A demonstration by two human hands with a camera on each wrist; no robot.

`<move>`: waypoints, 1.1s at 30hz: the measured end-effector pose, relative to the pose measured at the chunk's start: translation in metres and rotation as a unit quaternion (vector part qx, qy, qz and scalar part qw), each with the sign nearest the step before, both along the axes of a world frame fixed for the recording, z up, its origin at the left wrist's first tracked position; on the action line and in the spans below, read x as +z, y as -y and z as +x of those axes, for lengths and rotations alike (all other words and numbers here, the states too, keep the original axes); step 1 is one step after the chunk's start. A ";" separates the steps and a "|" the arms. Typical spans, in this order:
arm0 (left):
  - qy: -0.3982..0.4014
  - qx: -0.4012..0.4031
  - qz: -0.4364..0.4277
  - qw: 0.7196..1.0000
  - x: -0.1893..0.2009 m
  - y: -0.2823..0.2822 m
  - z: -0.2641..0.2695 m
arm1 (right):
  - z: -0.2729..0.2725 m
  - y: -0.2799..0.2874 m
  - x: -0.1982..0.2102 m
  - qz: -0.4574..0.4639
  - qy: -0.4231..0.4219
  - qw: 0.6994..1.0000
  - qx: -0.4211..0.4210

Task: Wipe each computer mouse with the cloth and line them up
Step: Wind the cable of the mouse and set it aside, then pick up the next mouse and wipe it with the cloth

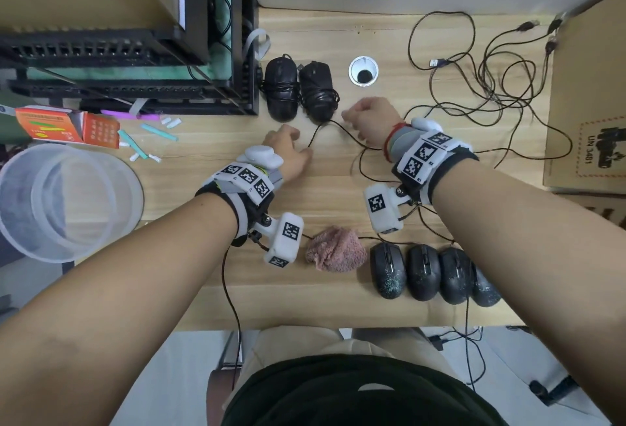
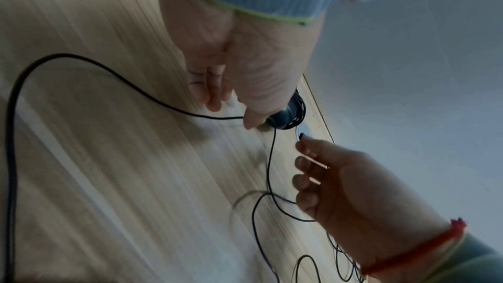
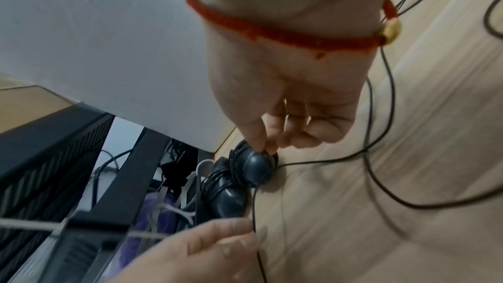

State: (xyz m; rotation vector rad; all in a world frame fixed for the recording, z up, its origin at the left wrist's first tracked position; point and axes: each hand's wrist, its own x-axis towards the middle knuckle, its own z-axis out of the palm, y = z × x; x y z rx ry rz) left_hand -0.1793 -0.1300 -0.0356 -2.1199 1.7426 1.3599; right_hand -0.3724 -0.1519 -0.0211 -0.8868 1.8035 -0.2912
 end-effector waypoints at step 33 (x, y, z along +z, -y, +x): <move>-0.236 0.301 0.086 0.920 0.094 -0.187 -0.087 | -0.075 -0.194 0.059 -0.077 0.166 0.981 0.061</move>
